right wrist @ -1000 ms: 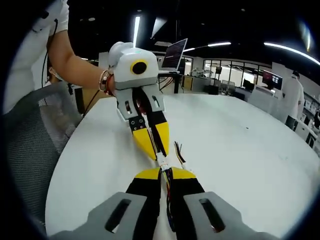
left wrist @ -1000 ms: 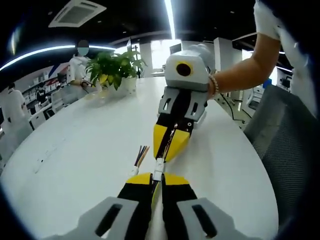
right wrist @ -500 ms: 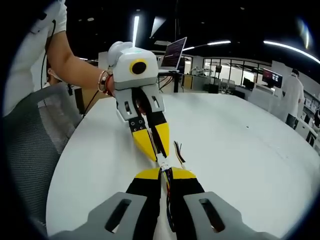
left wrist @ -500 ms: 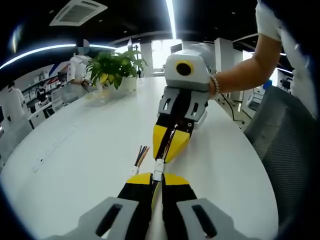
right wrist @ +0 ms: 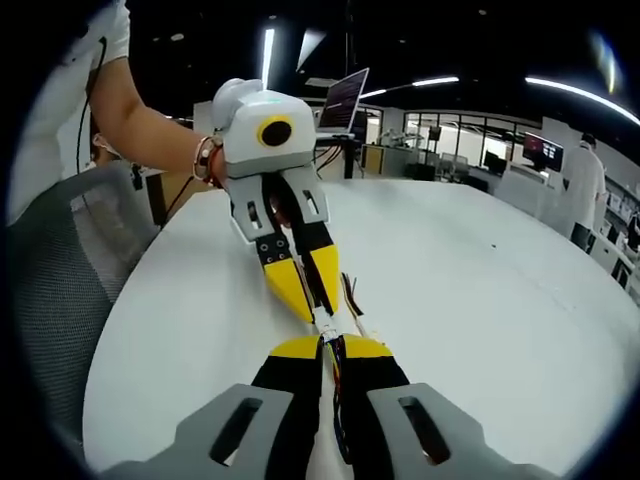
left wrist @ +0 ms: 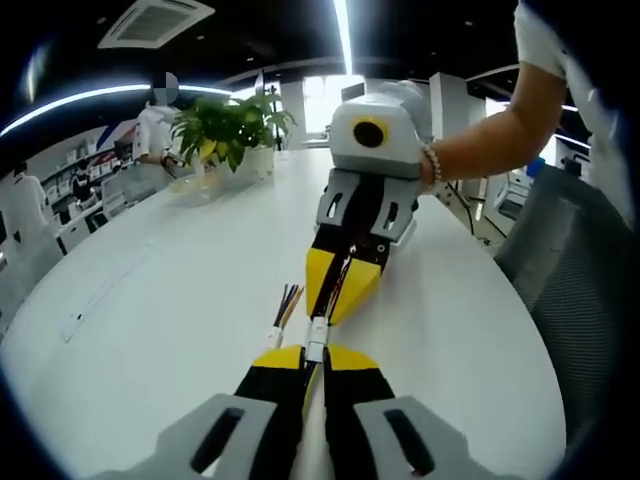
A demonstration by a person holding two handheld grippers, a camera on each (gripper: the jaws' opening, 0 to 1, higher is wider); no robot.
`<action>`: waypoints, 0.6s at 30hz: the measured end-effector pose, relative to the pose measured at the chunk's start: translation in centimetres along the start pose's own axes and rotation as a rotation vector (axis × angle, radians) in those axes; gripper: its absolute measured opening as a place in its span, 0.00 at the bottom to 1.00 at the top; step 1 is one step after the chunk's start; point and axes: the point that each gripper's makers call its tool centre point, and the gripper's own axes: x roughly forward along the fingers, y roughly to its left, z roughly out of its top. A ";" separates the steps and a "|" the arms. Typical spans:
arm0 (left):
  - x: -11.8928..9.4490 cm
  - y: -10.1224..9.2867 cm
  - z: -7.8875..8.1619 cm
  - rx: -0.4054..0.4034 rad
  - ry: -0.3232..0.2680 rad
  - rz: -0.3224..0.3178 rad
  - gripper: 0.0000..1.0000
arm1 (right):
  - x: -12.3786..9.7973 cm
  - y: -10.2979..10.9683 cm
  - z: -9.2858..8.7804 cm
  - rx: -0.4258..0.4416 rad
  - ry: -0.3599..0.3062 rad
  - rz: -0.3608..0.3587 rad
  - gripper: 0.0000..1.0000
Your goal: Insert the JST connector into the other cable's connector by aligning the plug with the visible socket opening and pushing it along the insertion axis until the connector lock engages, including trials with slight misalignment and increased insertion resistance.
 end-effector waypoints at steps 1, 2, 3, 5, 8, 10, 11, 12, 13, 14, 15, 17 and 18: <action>0.1 0.1 -0.2 -0.004 0.003 0.000 0.00 | 0.1 -0.1 -0.2 0.001 0.002 -0.001 0.02; 0.2 0.2 -0.3 -0.006 0.005 0.001 0.00 | 0.2 -0.2 -0.3 0.003 0.003 -0.001 0.02; 0.3 0.2 -0.5 -0.007 0.008 -0.001 0.00 | 0.3 -0.3 -0.5 0.008 0.004 0.000 0.02; 0.5 0.3 -0.8 -0.008 0.016 -0.003 0.00 | 0.6 -0.3 -0.8 0.013 0.008 0.002 0.02; 0.6 0.3 -1.0 -0.002 0.023 -0.005 0.00 | 0.8 -0.3 -1.1 0.023 0.009 0.004 0.02; 0.7 0.4 -1.1 -0.008 0.023 -0.005 0.00 | 0.8 -0.4 -1.2 0.026 0.007 0.001 0.02; 0.7 0.4 -1.2 -0.009 0.022 -0.006 0.00 | 0.8 -0.4 -1.2 0.025 0.008 0.001 0.02; 0.8 0.5 -1.2 -0.013 0.021 -0.006 0.00 | 0.8 -0.5 -1.2 0.025 0.010 0.000 0.02; 0.8 0.5 -1.2 -0.014 0.020 -0.005 0.00 | 0.8 -0.6 -1.3 0.024 0.010 -0.001 0.02; 0.9 0.6 -1.2 -0.017 0.020 -0.005 0.00 | 0.8 -0.6 -1.4 0.028 0.012 0.000 0.02; 1.0 0.6 -1.3 -0.018 0.020 -0.005 0.00 | 0.9 -0.7 -1.5 0.031 0.012 0.000 0.02; 1.1 0.6 -1.4 -0.018 0.021 -0.006 0.00 | 0.9 -0.7 -1.6 0.030 0.015 -0.001 0.03; 1.1 0.6 -1.4 -0.019 0.023 -0.006 0.00 | 0.9 -0.7 -1.7 0.031 0.017 -0.003 0.03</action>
